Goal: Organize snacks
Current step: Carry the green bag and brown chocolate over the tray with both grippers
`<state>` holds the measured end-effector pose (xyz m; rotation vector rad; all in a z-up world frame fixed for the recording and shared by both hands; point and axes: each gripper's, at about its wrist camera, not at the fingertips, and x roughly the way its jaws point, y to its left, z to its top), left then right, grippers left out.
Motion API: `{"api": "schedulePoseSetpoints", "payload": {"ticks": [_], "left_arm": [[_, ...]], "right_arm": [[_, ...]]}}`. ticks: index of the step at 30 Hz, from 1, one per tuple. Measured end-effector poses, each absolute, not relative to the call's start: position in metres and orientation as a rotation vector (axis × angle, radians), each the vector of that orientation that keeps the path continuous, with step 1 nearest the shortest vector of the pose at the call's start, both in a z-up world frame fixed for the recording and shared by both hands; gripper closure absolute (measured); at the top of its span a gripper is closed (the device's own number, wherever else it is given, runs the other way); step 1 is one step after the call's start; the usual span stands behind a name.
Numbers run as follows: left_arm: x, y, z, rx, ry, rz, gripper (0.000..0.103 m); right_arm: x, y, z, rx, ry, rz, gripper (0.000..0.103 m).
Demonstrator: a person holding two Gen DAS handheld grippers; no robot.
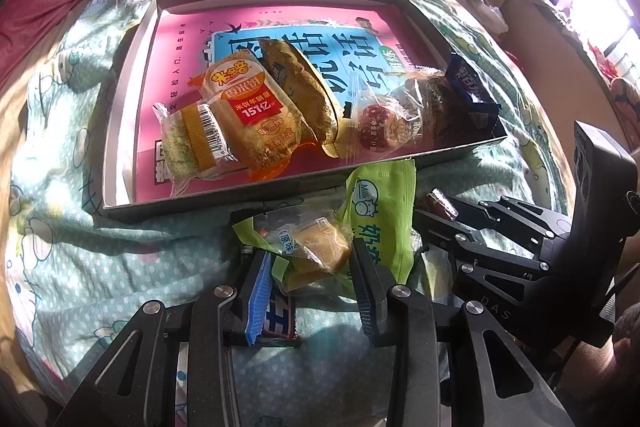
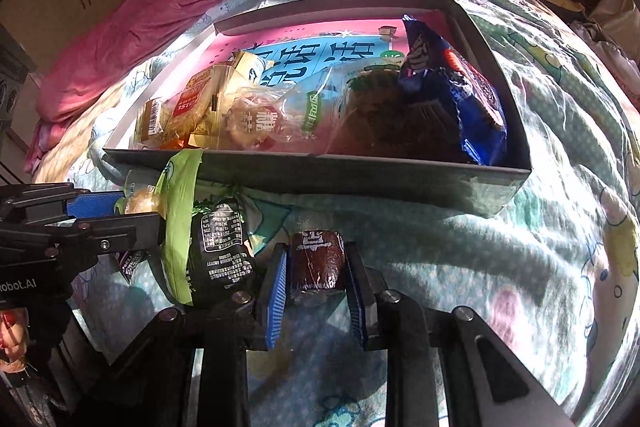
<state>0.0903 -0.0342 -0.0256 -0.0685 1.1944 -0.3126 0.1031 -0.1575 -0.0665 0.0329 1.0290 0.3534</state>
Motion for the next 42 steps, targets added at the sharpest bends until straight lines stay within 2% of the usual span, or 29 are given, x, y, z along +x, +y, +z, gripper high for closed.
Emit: {"api": "schedulePoseSetpoints", "payload": {"ticks": [24,42], "left_arm": [[0.076,-0.012,0.027,-0.143,1.06,-0.29,0.065],[0.086,0.004,0.047,-0.189,0.998,-0.266,0.065]], "right_arm": [[0.083,-0.167,0.008,0.099,0.851,0.363,0.076],[0.085,-0.178,0.028,0.115,0.813,0.321,0.076]]}}
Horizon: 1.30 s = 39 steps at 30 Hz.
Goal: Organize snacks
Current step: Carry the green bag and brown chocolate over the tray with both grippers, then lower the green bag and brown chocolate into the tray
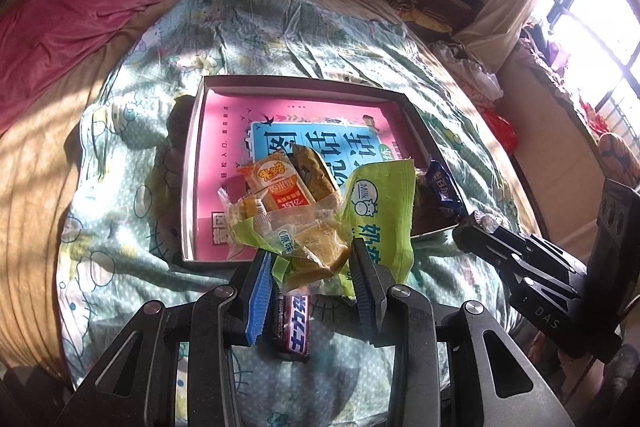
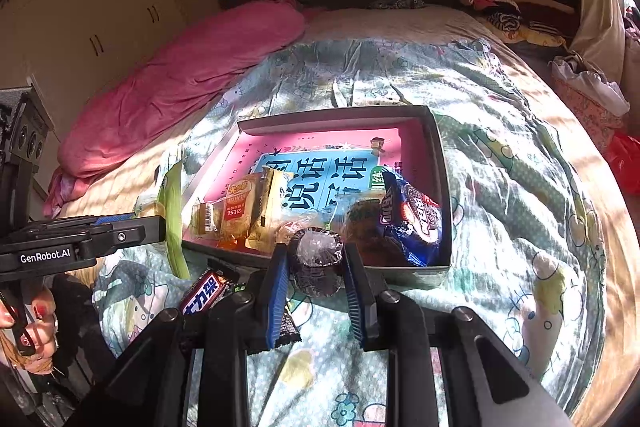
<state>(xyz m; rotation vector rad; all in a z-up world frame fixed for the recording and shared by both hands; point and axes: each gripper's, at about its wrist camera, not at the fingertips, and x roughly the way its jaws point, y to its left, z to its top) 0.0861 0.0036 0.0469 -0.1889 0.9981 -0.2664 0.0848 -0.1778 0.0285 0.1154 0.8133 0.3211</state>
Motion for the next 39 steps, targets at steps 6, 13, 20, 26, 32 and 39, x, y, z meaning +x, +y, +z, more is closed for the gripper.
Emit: {"api": "schedulePoseSetpoints", "payload": {"ticks": [6,13,20,26,32,39], "left_arm": [[0.096,0.013,0.043,-0.209,0.998,-0.252,0.065],[0.106,0.033,0.038,-0.241,0.996,-0.211,0.065],[0.116,0.058,0.04,-0.274,0.969,-0.159,0.065],[0.121,0.067,0.037,-0.278,0.973,-0.128,0.065],[0.122,0.061,0.027,-0.257,1.003,-0.125,0.065],[0.124,0.04,0.017,-0.193,1.026,-0.161,0.065]], "right_arm": [[0.09,-0.182,0.032,0.123,0.808,0.304,0.076],[0.102,-0.182,0.031,0.124,0.814,0.291,0.076],[0.109,-0.178,0.031,0.115,0.818,0.296,0.076],[0.115,-0.176,0.03,0.115,0.821,0.301,0.076],[0.12,-0.173,0.027,0.113,0.826,0.308,0.076],[0.124,-0.172,0.022,0.115,0.836,0.307,0.076]]}}
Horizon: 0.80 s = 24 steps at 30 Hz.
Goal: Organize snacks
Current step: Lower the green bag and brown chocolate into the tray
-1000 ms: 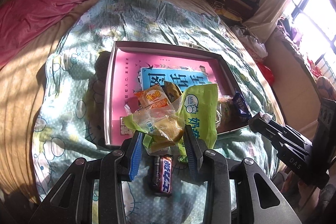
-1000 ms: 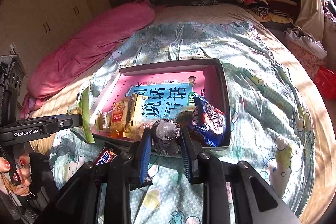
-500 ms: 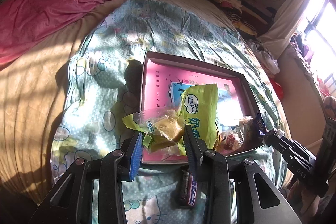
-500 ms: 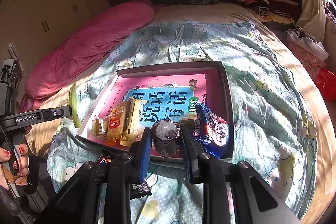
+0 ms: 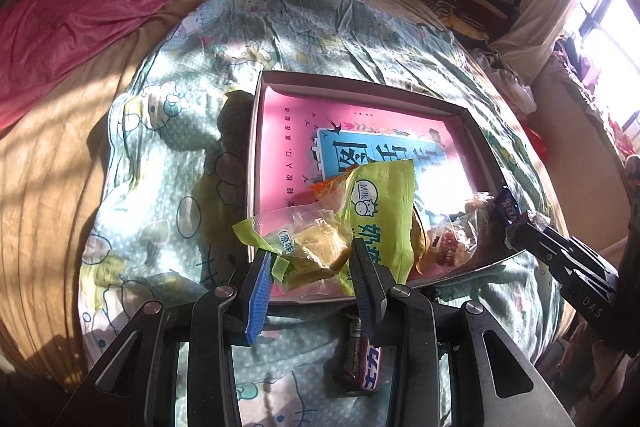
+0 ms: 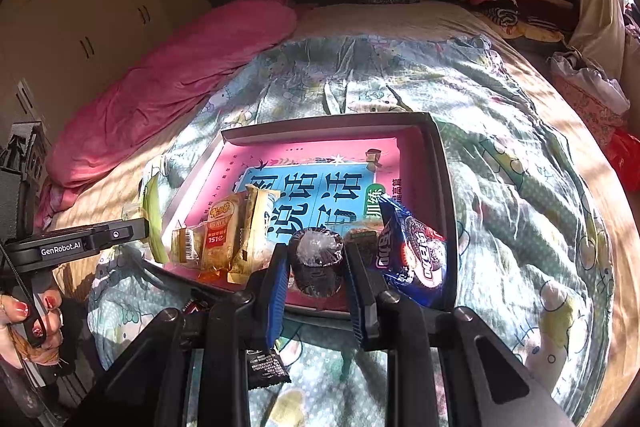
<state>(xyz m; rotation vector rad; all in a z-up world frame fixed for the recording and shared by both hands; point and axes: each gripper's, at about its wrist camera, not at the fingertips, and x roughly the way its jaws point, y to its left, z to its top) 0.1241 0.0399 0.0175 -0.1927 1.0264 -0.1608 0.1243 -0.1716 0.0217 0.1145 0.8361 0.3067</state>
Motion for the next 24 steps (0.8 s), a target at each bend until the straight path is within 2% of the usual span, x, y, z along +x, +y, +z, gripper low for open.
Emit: {"api": "schedulePoseSetpoints", "payload": {"ticks": [24], "left_arm": [[0.138,0.017,-0.001,-0.145,1.059,-0.185,0.065]], "right_arm": [[0.139,-0.166,-0.001,0.116,0.886,0.309,0.076]]}}
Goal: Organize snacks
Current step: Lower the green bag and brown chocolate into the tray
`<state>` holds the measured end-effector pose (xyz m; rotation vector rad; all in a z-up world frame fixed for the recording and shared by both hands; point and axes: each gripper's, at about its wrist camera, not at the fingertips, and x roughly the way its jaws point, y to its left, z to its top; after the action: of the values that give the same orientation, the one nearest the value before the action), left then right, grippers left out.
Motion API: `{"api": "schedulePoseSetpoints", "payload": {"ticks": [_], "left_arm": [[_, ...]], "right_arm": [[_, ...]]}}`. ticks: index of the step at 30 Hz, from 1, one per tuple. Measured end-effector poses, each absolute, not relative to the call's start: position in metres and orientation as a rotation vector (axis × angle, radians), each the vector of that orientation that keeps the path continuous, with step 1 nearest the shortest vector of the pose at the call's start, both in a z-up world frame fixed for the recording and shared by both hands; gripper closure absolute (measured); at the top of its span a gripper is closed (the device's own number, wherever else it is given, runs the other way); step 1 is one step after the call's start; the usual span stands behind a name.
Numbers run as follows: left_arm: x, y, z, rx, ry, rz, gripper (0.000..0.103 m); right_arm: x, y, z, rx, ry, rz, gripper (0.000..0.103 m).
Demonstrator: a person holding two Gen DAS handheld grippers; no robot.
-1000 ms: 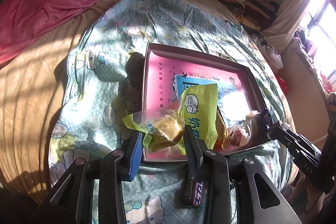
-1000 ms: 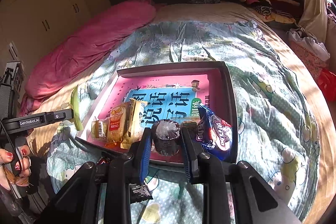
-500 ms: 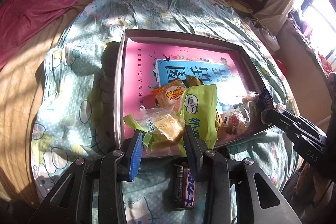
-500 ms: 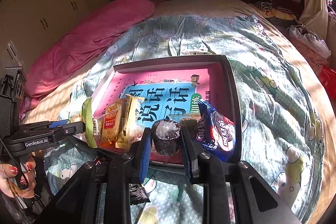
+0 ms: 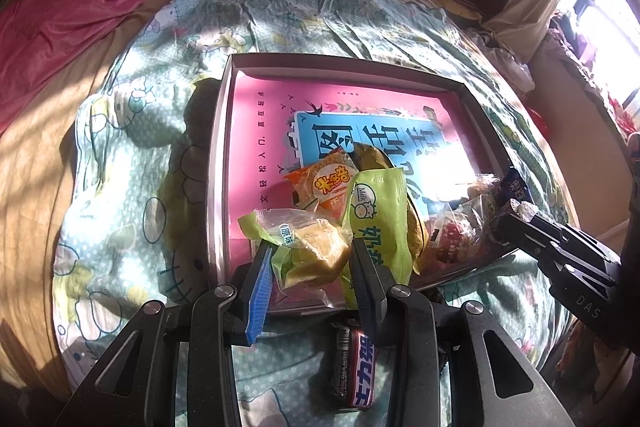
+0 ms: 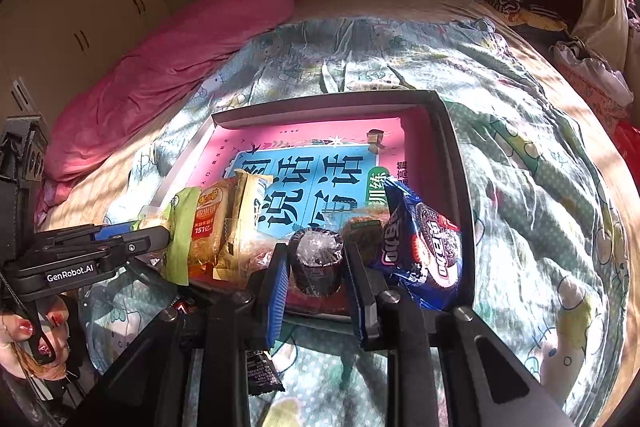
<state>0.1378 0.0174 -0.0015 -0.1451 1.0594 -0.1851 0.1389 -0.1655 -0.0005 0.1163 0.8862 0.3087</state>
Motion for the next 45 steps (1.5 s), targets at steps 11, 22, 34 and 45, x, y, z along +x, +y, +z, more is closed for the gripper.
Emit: {"api": "schedulePoseSetpoints", "payload": {"ticks": [11,22,34,45], "left_arm": [[0.142,0.019,-0.005,-0.142,1.063,-0.178,0.065],[0.145,0.02,-0.005,-0.14,1.064,-0.174,0.065],[0.142,0.019,-0.005,-0.142,1.068,-0.167,0.064],[0.139,0.021,-0.005,-0.145,1.077,-0.155,0.063]], "right_arm": [[0.143,-0.158,-0.005,0.115,0.897,0.318,0.076],[0.138,-0.162,-0.012,0.131,0.908,0.31,0.075],[0.133,-0.163,-0.016,0.14,0.925,0.307,0.075],[0.127,-0.163,-0.014,0.148,0.927,0.302,0.074]]}}
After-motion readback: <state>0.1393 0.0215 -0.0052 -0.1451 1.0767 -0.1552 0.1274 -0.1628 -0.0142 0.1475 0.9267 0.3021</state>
